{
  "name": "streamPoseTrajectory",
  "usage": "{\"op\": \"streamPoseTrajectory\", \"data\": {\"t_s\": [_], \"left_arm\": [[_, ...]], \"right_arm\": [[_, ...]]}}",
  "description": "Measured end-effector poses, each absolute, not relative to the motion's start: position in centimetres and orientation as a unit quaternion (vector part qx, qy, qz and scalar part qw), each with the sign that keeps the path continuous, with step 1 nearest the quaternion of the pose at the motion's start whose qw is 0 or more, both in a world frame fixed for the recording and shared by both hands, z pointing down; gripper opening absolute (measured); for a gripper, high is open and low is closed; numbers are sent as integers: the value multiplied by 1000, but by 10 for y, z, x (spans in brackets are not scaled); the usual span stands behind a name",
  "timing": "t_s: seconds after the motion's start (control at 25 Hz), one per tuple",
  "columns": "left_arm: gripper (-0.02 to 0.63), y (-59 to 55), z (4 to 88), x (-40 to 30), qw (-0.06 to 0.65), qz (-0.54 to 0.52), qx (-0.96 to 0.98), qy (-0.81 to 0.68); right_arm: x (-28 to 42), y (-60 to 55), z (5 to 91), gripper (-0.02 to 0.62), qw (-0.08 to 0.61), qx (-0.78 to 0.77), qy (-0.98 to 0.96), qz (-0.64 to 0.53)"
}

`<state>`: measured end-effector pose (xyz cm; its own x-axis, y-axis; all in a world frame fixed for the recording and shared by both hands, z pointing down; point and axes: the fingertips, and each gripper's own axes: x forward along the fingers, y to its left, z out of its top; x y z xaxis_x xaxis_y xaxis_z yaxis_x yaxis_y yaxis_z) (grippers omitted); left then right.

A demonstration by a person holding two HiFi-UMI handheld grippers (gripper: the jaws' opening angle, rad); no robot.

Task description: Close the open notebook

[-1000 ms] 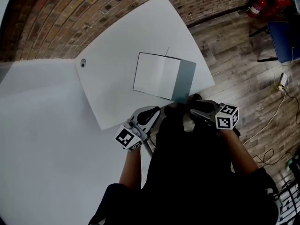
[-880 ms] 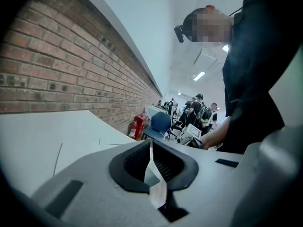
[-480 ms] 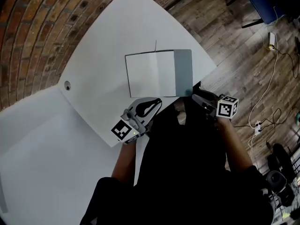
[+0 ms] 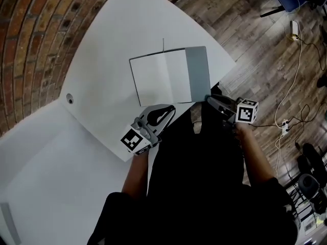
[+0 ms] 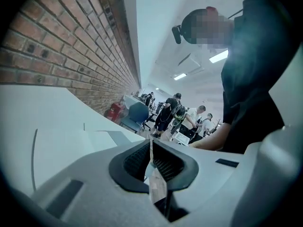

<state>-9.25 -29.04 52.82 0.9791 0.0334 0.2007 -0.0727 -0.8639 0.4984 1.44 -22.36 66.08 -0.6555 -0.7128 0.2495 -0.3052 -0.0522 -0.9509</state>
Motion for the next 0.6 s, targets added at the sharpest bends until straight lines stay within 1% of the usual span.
{"op": "streamPoseTrajectory", "data": {"t_s": [0.12,0.2,0.36,0.6], "left_arm": [[17,-287,534,-94,262,118,958,-16],[17,-290,532,-94,260,112,959,-18],[17,-299,526,-103,245,94,964,-27],[17,-308,511,-126,227,68,970,-46]], "right_arm": [[17,-221,655,41,164,-378,672,-615],[17,-221,648,32,161,-375,679,-611],[11,-226,625,25,141,-373,700,-592],[-7,-236,586,21,83,-378,740,-550]]}}
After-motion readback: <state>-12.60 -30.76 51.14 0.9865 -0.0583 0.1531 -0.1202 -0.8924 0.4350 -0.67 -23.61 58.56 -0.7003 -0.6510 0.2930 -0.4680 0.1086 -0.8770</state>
